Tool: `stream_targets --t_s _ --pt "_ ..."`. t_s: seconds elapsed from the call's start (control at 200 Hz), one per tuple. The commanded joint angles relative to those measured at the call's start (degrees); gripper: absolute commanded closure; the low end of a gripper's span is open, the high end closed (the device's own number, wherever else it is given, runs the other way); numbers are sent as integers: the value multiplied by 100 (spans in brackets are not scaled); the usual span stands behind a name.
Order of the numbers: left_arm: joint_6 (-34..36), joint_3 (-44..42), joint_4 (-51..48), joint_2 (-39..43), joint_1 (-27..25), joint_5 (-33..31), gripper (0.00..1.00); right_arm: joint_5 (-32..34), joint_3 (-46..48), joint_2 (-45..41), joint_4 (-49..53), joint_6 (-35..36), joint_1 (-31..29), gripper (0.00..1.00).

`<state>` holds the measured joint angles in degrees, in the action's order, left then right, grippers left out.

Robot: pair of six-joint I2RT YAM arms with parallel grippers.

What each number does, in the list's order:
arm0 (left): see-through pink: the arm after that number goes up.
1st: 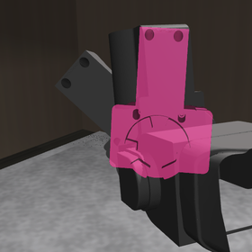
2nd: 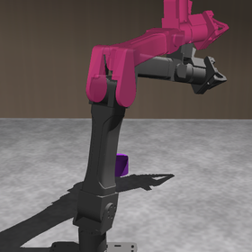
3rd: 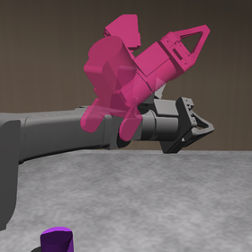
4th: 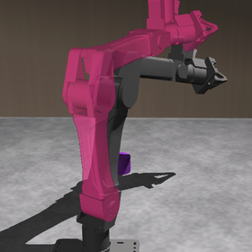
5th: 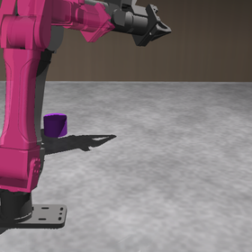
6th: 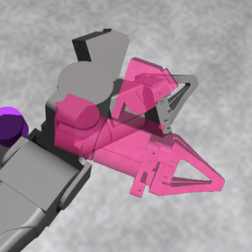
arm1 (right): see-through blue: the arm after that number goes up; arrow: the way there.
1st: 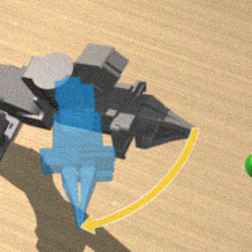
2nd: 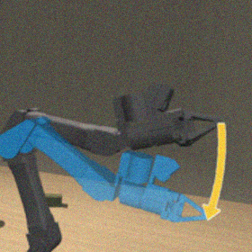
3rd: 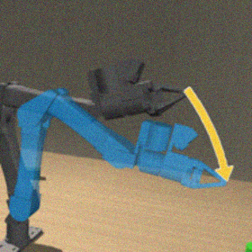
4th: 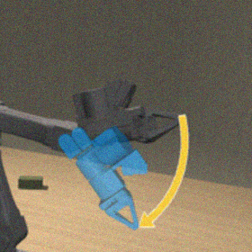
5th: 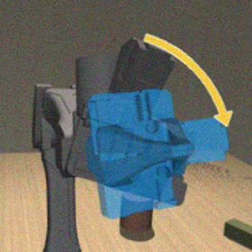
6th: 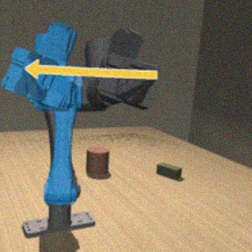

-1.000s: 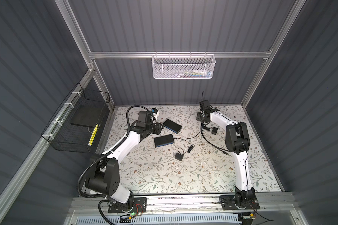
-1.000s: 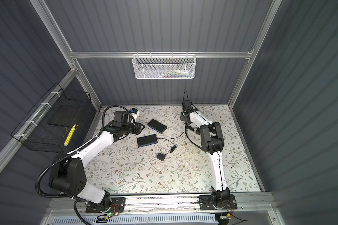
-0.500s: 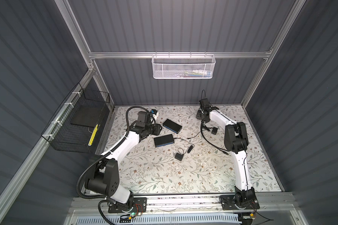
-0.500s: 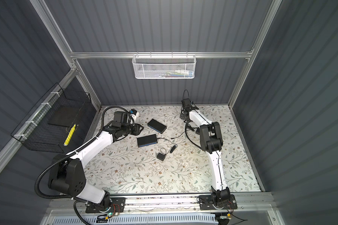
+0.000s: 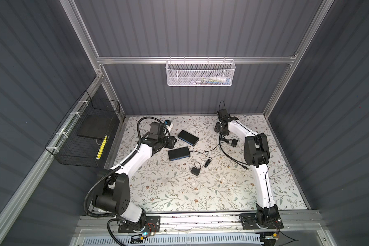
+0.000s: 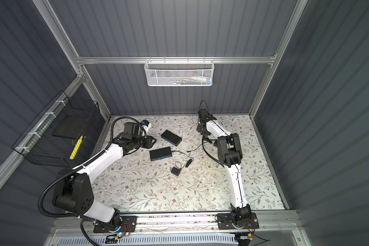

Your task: Insert the plug into the switch port

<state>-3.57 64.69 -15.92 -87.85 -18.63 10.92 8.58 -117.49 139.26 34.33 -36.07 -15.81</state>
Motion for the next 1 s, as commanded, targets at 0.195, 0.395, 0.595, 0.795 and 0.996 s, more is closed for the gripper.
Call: stream_targets --t_s 0.195,0.395,0.595,0.795,0.996 --pt "99 -75 -142 223 53 -14 56 -295 -518 456 556 -206 26 68" --pt "59 -153 -108 267 59 -20 56 -513 -705 575 613 -80 26 78" --pt "45 -154 -103 283 62 -14 56 -749 -147 93 109 338 17 100" --pt "-11 -197 -69 338 62 22 57 -1097 705 -840 -230 701 60 100" --pt "-56 -230 -77 409 62 55 57 -1482 1075 -1502 -207 1092 70 100"
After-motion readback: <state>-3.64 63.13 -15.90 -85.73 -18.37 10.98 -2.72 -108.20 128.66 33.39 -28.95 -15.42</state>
